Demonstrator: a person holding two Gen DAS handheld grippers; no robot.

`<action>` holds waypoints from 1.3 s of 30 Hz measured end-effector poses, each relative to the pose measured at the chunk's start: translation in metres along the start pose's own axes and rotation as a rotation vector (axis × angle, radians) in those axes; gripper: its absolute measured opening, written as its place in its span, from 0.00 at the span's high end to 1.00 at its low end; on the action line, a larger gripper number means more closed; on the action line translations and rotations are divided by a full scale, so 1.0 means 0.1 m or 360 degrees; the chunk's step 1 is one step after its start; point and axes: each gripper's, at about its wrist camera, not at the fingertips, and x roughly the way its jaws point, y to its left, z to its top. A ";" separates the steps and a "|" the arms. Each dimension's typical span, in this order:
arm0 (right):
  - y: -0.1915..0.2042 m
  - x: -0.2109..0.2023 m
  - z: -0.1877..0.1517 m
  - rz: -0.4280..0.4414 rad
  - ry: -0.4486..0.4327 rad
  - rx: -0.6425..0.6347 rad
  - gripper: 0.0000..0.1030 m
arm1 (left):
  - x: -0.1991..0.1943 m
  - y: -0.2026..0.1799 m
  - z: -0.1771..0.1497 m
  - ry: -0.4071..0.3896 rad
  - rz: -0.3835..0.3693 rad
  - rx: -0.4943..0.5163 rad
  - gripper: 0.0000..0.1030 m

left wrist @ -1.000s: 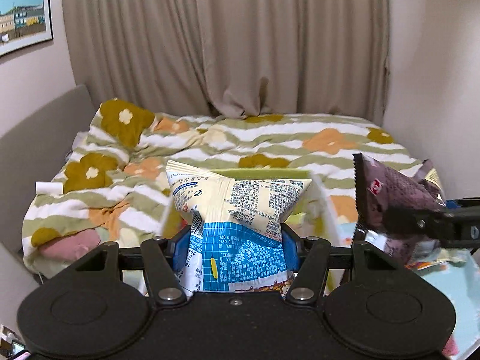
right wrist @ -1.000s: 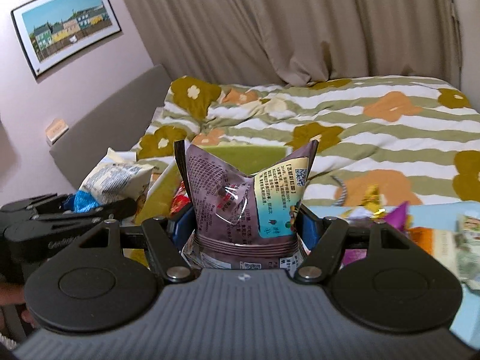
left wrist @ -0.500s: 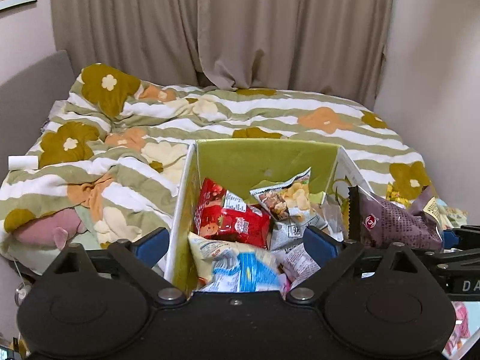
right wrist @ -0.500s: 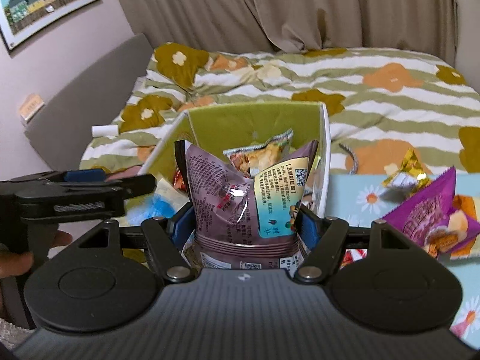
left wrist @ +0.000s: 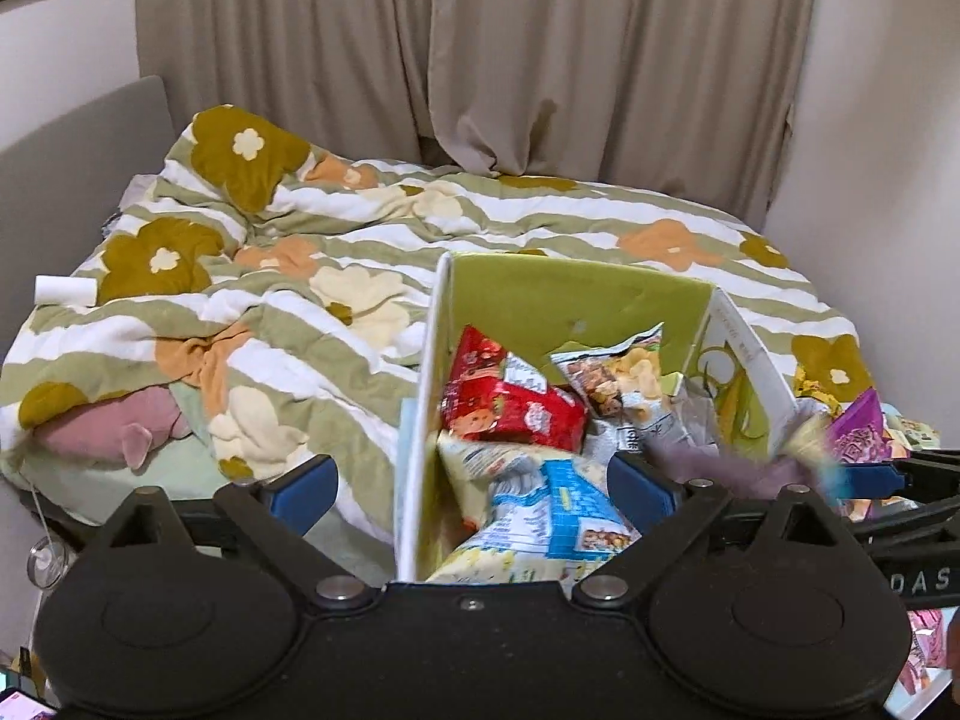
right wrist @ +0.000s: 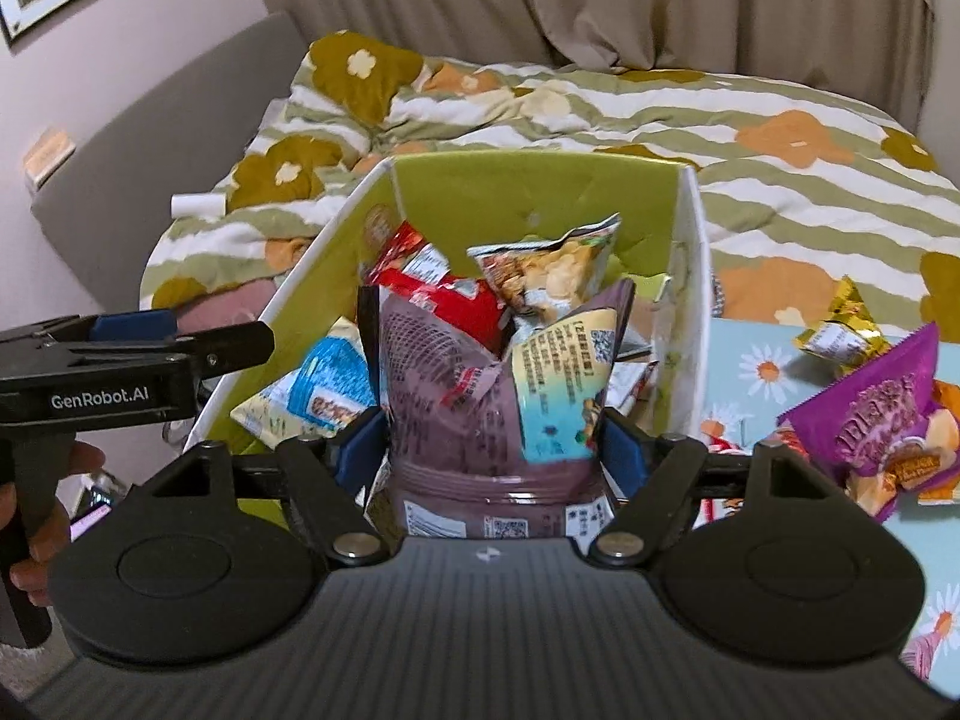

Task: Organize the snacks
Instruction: 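Open both tools over the box to drop the bags inside, then move both tools back from the box toward the snack pile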

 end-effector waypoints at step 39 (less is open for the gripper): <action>-1.04 -1.23 -0.25 -0.0087 -0.0325 -0.0155 0.00 | -0.68 -1.46 -0.12 -0.0127 0.0038 -0.0056 0.04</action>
